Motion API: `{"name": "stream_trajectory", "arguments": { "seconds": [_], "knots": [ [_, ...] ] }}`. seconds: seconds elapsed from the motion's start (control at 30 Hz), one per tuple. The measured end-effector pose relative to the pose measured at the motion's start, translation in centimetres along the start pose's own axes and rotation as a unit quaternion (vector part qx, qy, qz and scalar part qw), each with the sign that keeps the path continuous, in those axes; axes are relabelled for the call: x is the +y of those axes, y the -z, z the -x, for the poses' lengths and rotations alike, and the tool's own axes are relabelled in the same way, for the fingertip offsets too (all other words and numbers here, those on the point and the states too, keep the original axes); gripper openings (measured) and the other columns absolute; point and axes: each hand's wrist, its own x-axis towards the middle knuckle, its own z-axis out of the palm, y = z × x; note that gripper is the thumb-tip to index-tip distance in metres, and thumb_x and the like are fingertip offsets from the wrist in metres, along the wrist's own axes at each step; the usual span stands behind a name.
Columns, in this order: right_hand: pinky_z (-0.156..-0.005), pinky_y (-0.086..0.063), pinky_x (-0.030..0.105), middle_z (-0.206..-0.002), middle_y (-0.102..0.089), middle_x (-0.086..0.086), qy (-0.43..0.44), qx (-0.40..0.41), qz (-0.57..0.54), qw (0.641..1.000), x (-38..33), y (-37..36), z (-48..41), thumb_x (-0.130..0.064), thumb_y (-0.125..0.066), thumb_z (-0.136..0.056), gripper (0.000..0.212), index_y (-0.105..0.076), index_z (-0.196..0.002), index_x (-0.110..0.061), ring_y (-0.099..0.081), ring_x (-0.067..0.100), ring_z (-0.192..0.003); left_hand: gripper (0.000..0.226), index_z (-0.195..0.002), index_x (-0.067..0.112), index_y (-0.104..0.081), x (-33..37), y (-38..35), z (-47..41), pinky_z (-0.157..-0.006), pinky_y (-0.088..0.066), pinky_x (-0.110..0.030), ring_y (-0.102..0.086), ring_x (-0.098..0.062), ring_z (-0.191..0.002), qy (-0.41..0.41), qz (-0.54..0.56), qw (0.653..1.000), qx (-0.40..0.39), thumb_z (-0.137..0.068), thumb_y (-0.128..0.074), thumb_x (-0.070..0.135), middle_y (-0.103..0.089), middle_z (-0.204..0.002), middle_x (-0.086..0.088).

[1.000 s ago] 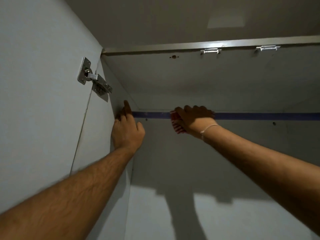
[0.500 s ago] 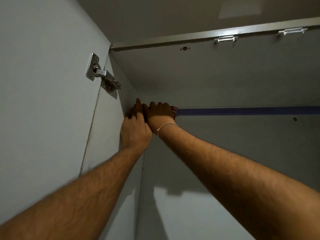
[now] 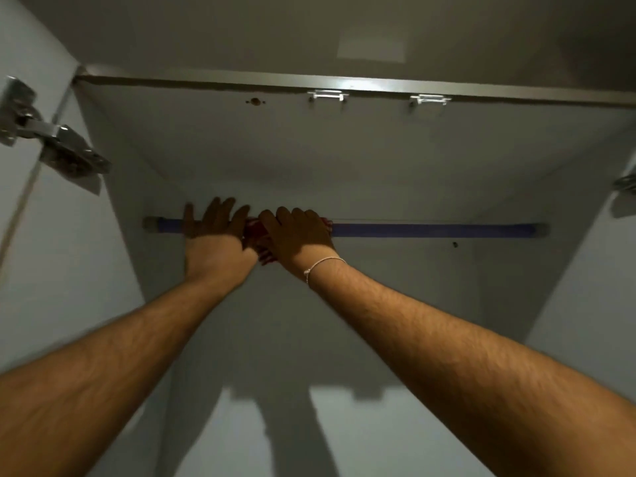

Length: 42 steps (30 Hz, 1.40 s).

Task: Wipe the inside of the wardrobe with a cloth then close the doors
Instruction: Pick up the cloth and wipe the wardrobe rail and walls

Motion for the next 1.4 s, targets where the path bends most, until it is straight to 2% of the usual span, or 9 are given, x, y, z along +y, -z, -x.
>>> {"name": "stream_trajectory", "arguments": {
  "seconds": [0.13,0.23,0.4,0.63,0.87,1.07,1.2,1.3,1.4],
  "knots": [
    [-0.098,-0.05,0.048,-0.13,-0.066,0.013,-0.009,-0.019,0.005,1.0,4.7,0.3,2.8,-0.037,-0.067,-0.101,0.064,-0.044,-0.156,-0.013,-0.065,0.036,-0.114,0.049,-0.144,0.024,-0.059,7.3,-1.3,0.1,-0.137,-0.011,-0.049,-0.055,-0.024,-0.141,-0.033,0.1,0.994,0.013,-0.097,-0.061,0.036,-0.066,-0.145,-0.002],
    [-0.096,-0.05,0.045,-0.123,-0.068,0.009,-0.014,0.003,0.021,1.0,8.0,0.4,5.0,-0.044,-0.066,-0.101,0.056,-0.052,-0.147,-0.017,-0.067,0.032,-0.109,0.046,-0.136,0.023,-0.064,9.7,-2.3,0.6,-0.134,-0.02,-0.05,-0.059,-0.033,-0.127,-0.024,0.121,0.992,0.035,-0.092,-0.06,0.035,-0.072,-0.126,-0.006],
    [-0.093,-0.052,0.046,-0.12,-0.068,0.006,-0.048,0.011,0.039,0.998,13.9,0.9,8.8,-0.05,-0.052,-0.106,0.045,-0.057,-0.14,-0.021,-0.068,0.031,-0.103,0.028,-0.117,0.011,-0.066,9.6,-3.0,0.5,-0.122,-0.038,-0.053,-0.059,-0.04,-0.111,-0.013,0.131,0.988,0.079,-0.089,-0.064,0.015,-0.072,-0.107,-0.014],
    [-0.088,-0.052,0.043,-0.114,-0.071,0.004,-0.072,0.023,0.036,0.996,20.7,1.6,13.4,-0.048,-0.061,-0.103,0.041,-0.062,-0.134,-0.02,-0.068,0.03,-0.096,0.03,-0.118,0.014,-0.065,9.1,-3.5,0.5,-0.133,-0.022,-0.05,-0.062,-0.038,-0.111,-0.044,0.097,0.991,0.079,-0.088,-0.066,0.015,-0.071,-0.106,-0.01],
    [-0.082,-0.056,0.044,-0.113,-0.07,0.001,-0.136,-0.024,0.046,0.989,27.7,3.7,17.6,-0.058,-0.06,-0.101,0.046,-0.059,-0.134,-0.026,-0.069,0.03,-0.094,0.034,-0.121,0.014,-0.066,9.1,-3.3,0.6,-0.135,-0.018,-0.051,-0.064,-0.036,-0.111,-0.055,0.079,0.992,0.082,-0.088,-0.068,0.015,-0.071,-0.105,-0.009],
    [-0.08,-0.054,0.042,-0.109,-0.073,0.012,-0.169,-0.069,0.048,0.982,32.2,6.0,20.2,-0.044,-0.076,-0.094,0.045,-0.063,-0.128,-0.018,-0.07,0.04,-0.095,0.036,-0.121,0.013,-0.065,9.0,-3.7,0.6,-0.134,-0.018,-0.053,-0.064,-0.039,-0.111,-0.054,0.063,0.993,0.089,-0.086,-0.071,0.016,-0.07,-0.105,-0.012],
    [-0.088,-0.054,0.044,-0.114,-0.074,0.012,-0.189,-0.094,0.031,0.977,31.7,6.0,19.8,-0.031,-0.071,-0.098,0.035,-0.066,-0.128,-0.016,-0.07,0.039,-0.103,0.039,-0.12,0.011,-0.065,9.1,-4.0,0.7,-0.133,-0.017,-0.05,-0.063,-0.04,-0.107,-0.06,0.054,0.992,0.098,-0.082,-0.072,0.013,-0.07,-0.103,-0.013],
    [-0.097,-0.052,0.041,-0.122,-0.074,0.011,-0.161,-0.036,0.065,0.984,31.5,5.5,21.0,-0.024,-0.063,-0.103,0.032,-0.069,-0.132,-0.011,-0.07,0.035,-0.112,0.043,-0.123,0.013,-0.064,9.0,-3.7,0.7,-0.133,-0.012,-0.045,-0.064,-0.038,-0.107,-0.064,0.049,0.993,0.085,-0.081,-0.073,0.014,-0.07,-0.103,-0.011],
    [-0.106,-0.055,0.05,-0.131,-0.071,0.02,-0.14,0.044,0.049,0.988,31.1,5.3,22.7,-0.007,-0.072,-0.097,0.044,-0.066,-0.14,-0.004,-0.068,0.042,-0.12,0.048,-0.126,0.013,-0.065,9.0,-3.2,0.7,-0.134,-0.013,-0.05,-0.065,-0.037,-0.109,-0.07,0.034,0.995,0.064,-0.08,-0.075,0.017,-0.071,-0.105,-0.01]
  ]
}}
